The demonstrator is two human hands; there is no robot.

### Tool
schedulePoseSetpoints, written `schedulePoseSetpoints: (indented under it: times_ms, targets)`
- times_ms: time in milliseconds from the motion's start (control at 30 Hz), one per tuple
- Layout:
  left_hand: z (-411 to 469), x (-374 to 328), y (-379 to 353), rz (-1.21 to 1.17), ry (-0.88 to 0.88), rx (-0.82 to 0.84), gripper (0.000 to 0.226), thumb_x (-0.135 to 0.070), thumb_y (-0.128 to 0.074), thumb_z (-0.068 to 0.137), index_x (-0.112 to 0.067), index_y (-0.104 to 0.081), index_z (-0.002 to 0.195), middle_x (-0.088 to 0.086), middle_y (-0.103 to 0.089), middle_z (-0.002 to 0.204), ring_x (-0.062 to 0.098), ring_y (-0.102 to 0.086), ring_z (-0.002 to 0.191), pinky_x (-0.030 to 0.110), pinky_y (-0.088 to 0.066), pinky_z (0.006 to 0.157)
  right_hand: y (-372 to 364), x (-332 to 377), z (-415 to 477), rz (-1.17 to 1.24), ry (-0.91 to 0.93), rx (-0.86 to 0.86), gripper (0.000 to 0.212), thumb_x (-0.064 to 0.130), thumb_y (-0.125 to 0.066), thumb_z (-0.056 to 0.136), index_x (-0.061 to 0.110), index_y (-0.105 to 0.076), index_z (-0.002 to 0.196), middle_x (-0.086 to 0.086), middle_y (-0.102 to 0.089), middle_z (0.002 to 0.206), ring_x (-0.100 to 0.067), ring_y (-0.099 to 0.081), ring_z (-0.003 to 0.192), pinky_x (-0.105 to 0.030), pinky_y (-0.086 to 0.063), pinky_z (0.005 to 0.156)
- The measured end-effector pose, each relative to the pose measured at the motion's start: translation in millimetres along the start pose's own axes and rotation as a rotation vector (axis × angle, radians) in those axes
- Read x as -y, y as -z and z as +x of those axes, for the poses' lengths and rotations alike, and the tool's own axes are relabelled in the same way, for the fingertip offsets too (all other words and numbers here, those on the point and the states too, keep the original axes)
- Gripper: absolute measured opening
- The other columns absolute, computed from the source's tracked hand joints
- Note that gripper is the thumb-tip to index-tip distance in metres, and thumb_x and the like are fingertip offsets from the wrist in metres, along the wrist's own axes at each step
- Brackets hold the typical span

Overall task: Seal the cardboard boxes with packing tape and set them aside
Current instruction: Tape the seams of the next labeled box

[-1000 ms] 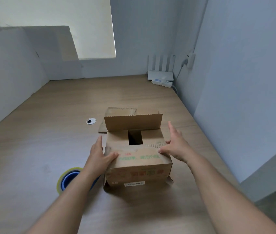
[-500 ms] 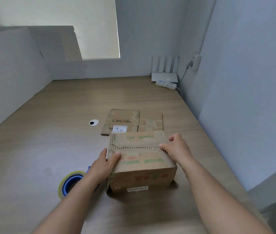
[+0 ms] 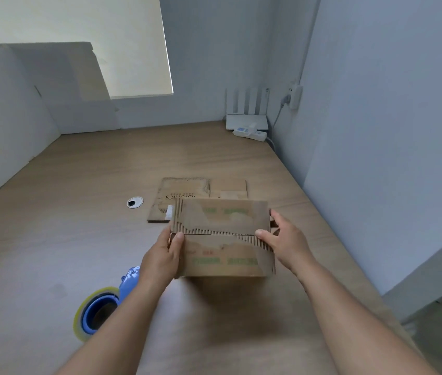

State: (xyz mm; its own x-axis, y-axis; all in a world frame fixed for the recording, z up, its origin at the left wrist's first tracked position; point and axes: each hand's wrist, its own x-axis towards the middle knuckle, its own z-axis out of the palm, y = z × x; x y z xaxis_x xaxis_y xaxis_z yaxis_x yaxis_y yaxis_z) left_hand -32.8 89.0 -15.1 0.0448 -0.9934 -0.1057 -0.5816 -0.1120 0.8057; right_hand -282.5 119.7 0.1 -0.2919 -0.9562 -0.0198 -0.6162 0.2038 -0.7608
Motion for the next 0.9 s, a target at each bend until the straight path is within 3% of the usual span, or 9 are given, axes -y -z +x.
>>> schedulePoseSetpoints:
  times_ms: [100,267,333,433,600,667,733,833,900]
  targets:
    - [2.4,-5.5,-2.1,-0.166,-0.096,-0.112,0.044,-0.028,-0.050,0.098,-0.039,-0.040,0.139,-0.009,-0.062,0.110,0.015,-0.058,0.102,0.031,-0.043,0.086,-6.0,-3.5,2.5,0.117,0.035,-0.090,0.058,0.020,-0.067,0.085,0.028,-0.045,0.139,0.007,-0.057,0.127,-0.013,-0.054,0.108,-0.028,-0.043,0.092]
    - [-2.8,9.6,-11.1,-0.512,-0.035,-0.093,0.043,0.002,-0.050,0.094,-0.039,-0.046,0.105,-0.008,-0.063,0.105,0.019,-0.060,0.106,0.029,-0.044,0.084,-26.5,-21.6,-11.0,0.633,-0.081,0.067,0.058,-0.001,-0.066,0.080,0.023,-0.050,0.130,0.005,-0.063,0.118,-0.007,-0.063,0.104,-0.022,-0.051,0.084]
    - [-12.4,31.6,-19.3,-0.541,0.059,-0.079,0.040,0.004,-0.050,0.093,-0.035,-0.046,0.101,-0.004,-0.061,0.105,0.024,-0.059,0.109,0.036,-0.048,0.086,-35.6,-31.4,-25.7,0.786,-0.183,0.152,0.048,0.021,-0.073,0.073,0.017,-0.055,0.117,-0.003,-0.066,0.112,-0.007,-0.065,0.097,-0.021,-0.051,0.076]
    - [-30.3,57.4,-28.1,-0.591,0.192,-0.095,0.033,0.001,-0.054,0.093,-0.030,-0.048,0.103,-0.002,-0.062,0.107,0.022,-0.058,0.110,0.045,-0.046,0.098,-45.5,-37.6,-38.6,0.864,-0.299,0.234,0.074,0.064,-0.072,0.054,0.017,-0.055,0.109,0.000,-0.068,0.108,-0.009,-0.062,0.097,-0.027,-0.048,0.075]
    - [-30.8,69.2,-23.3,-0.714,0.308,0.005,0.040,0.010,-0.045,0.091,-0.025,-0.051,0.110,0.004,-0.063,0.110,0.021,-0.059,0.104,0.038,-0.047,0.093,-48.7,-25.7,-17.3,0.651,-0.383,0.154,0.082,0.072,-0.073,0.050,0.016,-0.055,0.107,-0.006,-0.067,0.110,-0.018,-0.065,0.095,-0.039,-0.056,0.078]
    - [-25.8,70.5,-13.3,-0.938,0.364,0.086,0.044,0.004,-0.034,0.091,-0.021,-0.053,0.121,0.008,-0.063,0.110,0.021,-0.060,0.099,0.037,-0.048,0.088,-50.8,-28.4,-14.5,0.668,-0.337,0.169,0.070,0.052,-0.076,0.061,0.019,-0.052,0.119,-0.006,-0.064,0.117,-0.018,-0.065,0.097,-0.034,-0.055,0.072]
    - [-26.5,74.0,-2.3,-1.104,0.452,0.119,0.037,-0.015,-0.035,0.093,-0.017,-0.065,0.115,0.007,-0.064,0.098,0.021,-0.062,0.089,0.039,-0.049,0.084,-50.8,-35.7,-19.9,0.771,-0.264,0.242,0.078,0.037,-0.077,0.065,0.027,-0.044,0.135,-0.005,-0.065,0.119,-0.017,-0.066,0.100,-0.028,-0.052,0.074]
    - [-30.8,76.7,4.2,-0.988,0.435,0.210,0.050,-0.053,-0.040,0.095,-0.015,-0.068,0.111,0.013,-0.069,0.107,0.031,-0.063,0.101,0.051,-0.046,0.092,-41.5,-50.8,-37.2,0.796,-0.158,0.339,0.088,0.036,-0.081,0.055,0.029,-0.045,0.136,-0.002,-0.067,0.118,-0.017,-0.065,0.107,-0.030,-0.053,0.085]
    - [-37.1,72.9,3.6,-0.874,0.356,0.253,0.045,-0.051,-0.049,0.089,-0.015,-0.067,0.110,0.013,-0.070,0.105,0.026,-0.064,0.097,0.047,-0.048,0.087,-32.9,-62.0,-47.3,0.671,-0.119,0.384,0.087,0.031,-0.081,0.053,0.032,-0.043,0.131,0.001,-0.064,0.118,-0.016,-0.064,0.107,-0.027,-0.053,0.083]
